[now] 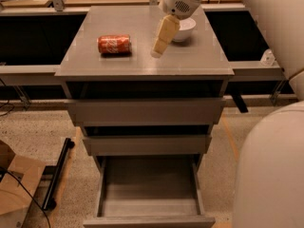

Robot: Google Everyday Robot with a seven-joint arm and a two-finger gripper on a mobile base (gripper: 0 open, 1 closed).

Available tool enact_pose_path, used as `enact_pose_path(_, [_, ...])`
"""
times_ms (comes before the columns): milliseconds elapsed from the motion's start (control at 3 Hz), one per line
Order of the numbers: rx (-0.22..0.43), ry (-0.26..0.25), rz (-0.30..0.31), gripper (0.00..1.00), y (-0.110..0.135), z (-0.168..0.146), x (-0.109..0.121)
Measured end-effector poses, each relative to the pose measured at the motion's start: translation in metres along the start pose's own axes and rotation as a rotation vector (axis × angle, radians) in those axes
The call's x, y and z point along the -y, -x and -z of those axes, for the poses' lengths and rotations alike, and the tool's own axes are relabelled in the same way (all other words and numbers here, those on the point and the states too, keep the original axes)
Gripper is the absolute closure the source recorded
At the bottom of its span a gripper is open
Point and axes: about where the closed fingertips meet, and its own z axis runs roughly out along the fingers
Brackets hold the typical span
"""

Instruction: Place coke can into bottom drawer

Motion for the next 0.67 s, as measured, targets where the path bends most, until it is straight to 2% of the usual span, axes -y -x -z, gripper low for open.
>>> enact_pose_path(667, [0.09, -0.021, -0.087, 0.0, 0.005, -0.052, 0.031])
